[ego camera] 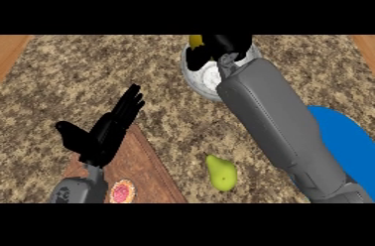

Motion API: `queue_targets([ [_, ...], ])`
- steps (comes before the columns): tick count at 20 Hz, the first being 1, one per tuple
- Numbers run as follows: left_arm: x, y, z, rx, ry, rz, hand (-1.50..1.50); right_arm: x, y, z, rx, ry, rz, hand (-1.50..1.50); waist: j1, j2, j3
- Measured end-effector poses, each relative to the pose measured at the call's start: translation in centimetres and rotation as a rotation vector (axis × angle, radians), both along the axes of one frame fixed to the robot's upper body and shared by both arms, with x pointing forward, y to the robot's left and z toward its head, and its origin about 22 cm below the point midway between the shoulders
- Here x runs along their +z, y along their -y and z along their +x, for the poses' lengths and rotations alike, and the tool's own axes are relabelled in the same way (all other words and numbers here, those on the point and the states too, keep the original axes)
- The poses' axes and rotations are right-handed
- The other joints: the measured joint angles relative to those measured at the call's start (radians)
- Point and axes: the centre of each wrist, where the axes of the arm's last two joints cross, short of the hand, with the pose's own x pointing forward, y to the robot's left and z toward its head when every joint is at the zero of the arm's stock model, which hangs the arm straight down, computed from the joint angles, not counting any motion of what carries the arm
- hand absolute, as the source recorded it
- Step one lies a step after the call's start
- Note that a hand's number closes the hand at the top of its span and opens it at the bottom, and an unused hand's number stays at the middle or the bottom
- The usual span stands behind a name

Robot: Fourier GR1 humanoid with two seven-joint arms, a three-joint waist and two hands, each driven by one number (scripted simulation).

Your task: Pick the lemon from the plate and place it in the bowl

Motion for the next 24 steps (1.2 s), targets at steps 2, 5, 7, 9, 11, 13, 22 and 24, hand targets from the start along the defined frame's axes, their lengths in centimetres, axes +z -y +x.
queue_targets([
  [2,0.2,-0.1,-0.2,-0.004,-0.004,-0.001,0.00,-1.1,0.5,1.6,-0.016,-0.002,-0.022,1.50,0.004,0.001,0.000],
  [5,0.0,0.2,0.1,-0.015,-0.005,-0.002,0.00,-2.5,1.8,3.7,-0.054,-0.042,-0.080,1.50,0.012,0.006,0.000],
  [7,-0.2,0.7,-0.2,-0.026,-0.003,-0.007,0.00,-3.8,2.5,4.7,-0.092,-0.107,-0.094,1.50,0.018,0.008,0.000],
  [9,-0.1,0.9,0.2,-0.031,0.001,-0.004,0.00,-4.4,3.1,5.7,-0.140,-0.158,-0.078,-1.50,0.024,0.012,0.000],
  [11,0.2,1.2,0.1,-0.039,0.002,-0.002,0.00,-5.2,4.6,6.5,-0.167,-0.191,-0.037,-1.50,0.031,0.014,0.000],
  [13,0.3,1.0,0.3,-0.037,0.005,-0.001,0.00,-6.3,4.8,6.8,-0.155,-0.210,0.007,-1.50,0.032,0.015,0.000],
  [22,0.2,0.9,0.0,-0.027,-0.001,-0.007,0.00,-7.0,5.7,7.0,-0.056,-0.052,0.459,-1.50,0.024,0.011,0.003],
  [24,0.1,0.5,0.0,-0.012,-0.002,-0.008,0.00,-6.7,5.7,6.8,-0.012,0.030,0.581,-1.50,0.011,0.007,0.004],
])
